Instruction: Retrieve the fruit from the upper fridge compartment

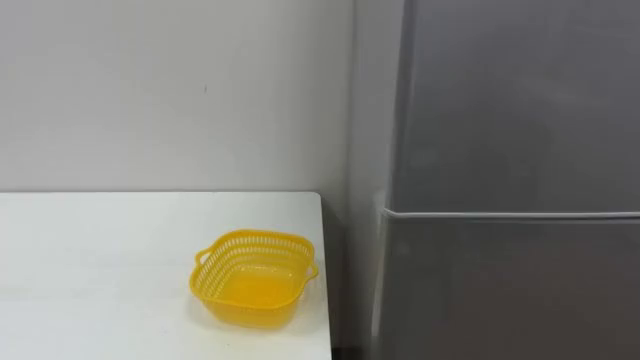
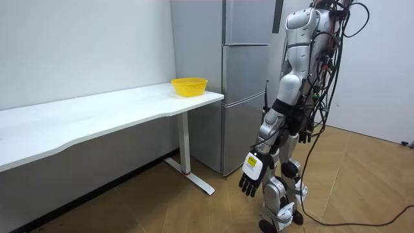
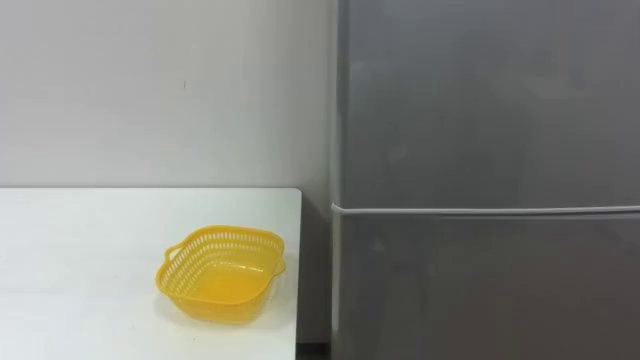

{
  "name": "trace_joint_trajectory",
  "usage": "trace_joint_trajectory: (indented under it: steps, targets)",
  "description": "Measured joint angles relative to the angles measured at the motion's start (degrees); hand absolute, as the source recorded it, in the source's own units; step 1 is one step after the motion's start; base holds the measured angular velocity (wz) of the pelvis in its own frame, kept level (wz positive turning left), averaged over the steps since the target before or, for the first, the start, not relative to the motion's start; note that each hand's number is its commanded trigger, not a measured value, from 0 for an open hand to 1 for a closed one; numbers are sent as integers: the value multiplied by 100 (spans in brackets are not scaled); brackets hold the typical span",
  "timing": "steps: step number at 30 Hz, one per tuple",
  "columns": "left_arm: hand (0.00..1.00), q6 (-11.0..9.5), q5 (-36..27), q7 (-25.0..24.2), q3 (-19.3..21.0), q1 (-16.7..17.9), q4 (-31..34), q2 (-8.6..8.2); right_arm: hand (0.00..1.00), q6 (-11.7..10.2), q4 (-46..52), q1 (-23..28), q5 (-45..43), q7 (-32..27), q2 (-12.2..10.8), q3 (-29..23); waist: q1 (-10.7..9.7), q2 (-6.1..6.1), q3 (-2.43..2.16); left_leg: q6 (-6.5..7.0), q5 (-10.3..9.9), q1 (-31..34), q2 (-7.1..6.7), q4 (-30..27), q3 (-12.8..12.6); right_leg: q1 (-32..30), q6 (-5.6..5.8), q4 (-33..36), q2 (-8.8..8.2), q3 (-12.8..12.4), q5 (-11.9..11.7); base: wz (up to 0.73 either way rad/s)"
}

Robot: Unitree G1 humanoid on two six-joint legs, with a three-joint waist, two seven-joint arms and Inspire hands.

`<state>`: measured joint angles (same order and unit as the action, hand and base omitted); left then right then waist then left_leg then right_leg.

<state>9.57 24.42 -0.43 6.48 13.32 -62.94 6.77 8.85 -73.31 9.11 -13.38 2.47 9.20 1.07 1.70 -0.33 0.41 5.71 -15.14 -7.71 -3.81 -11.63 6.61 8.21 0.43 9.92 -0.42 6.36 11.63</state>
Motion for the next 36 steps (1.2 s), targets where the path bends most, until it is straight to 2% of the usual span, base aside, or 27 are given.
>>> trace_joint_trajectory:
  steps: [8, 22, 27, 30, 33, 36]
  targets:
    - [0, 43, 12, -34, -3, -3, 45, 1, 0, 23, 36, -103, -153, 19, 0, 5, 18, -48, -2, 0, 0, 5, -1, -6, -18, -3, 0, 1, -1, -6, 0, 0]
    - [0, 41, -151, 0, 1, -23, 41, 3, 0, 59, -29, -114, -58, 17, -2, 2, -10, -28, -1, -1, 0, 5, 1, -9, 6, 3, 0, -2, 0, 6, 0, 0]
    - [0, 31, -924, 131, 38, -56, 40, -31, 0, 68, -84, -94, 141, -8, -9, -6, -7, -3, -3, -5, -5, 1, 1, -12, -16, 13, -1, -6, -2, 21, -1, 0]
    - [0, 19, -1518, 220, 255, -75, 54, -53, 0, 85, -85, -98, 137, -9, -9, -65, -9, 20, -2, -4, -5, 1, 0, -7, -16, 12, -1, -6, -2, 7, -1, 0]
    - [0, -64, -2464, 445, 402, -59, 95, -68, 0, 86, -73, -109, 139, -45, -7, -75, 11, 56, -2, -4, -2, -24, 5, 27, -29, 10, -1, -7, -1, -2, -1, -2]
    - [0, -176, -3691, 742, 721, -90, 98, -78, 0, 37, -83, -109, 151, -64, -7, -130, 4, 75, 19, -4, -2, -90, 12, 49, -13, 67, -1, -17, 9, -3, 0, 0]
